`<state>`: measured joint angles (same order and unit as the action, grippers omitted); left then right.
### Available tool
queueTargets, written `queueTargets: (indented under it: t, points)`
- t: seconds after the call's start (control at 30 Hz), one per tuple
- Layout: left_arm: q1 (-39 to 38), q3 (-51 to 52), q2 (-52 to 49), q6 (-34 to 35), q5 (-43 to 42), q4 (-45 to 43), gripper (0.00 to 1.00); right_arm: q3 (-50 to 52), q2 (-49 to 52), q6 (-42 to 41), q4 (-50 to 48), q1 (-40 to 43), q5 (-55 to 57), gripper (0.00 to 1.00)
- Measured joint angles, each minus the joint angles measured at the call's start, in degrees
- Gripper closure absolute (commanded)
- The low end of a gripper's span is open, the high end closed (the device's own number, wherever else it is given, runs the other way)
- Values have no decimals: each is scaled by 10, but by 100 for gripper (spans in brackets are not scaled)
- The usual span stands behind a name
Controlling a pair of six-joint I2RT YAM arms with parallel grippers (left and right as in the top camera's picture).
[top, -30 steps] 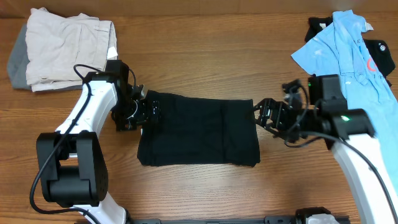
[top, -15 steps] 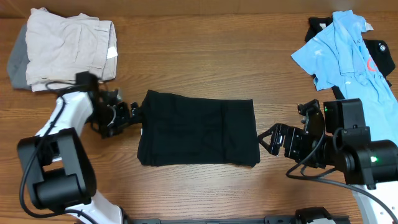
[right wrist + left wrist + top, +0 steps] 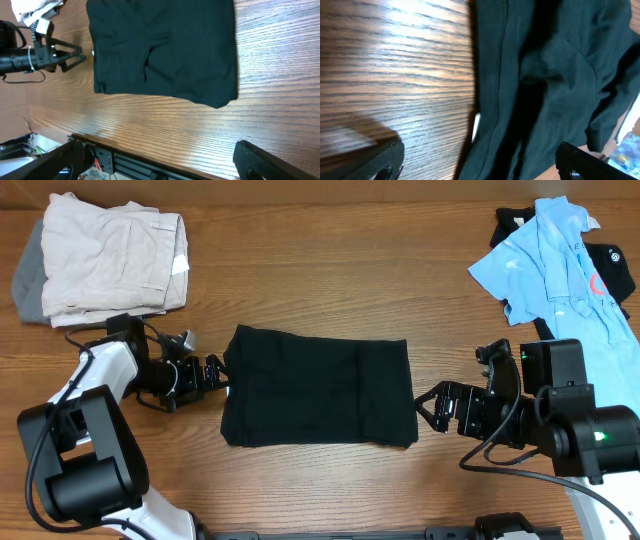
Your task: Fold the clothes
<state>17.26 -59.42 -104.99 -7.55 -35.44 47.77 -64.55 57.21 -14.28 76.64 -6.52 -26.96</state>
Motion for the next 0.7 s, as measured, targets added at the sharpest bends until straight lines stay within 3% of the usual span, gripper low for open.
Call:
queueTargets:
  t: [0.47, 0.7]
  points:
    - [-3, 64, 21, -2, -86, -80, 0, 53, 0, 4, -1, 0, 2, 0]
    - [-49, 71, 21, 0, -98, -109, 3, 53, 0, 4, -8, 0, 2, 0]
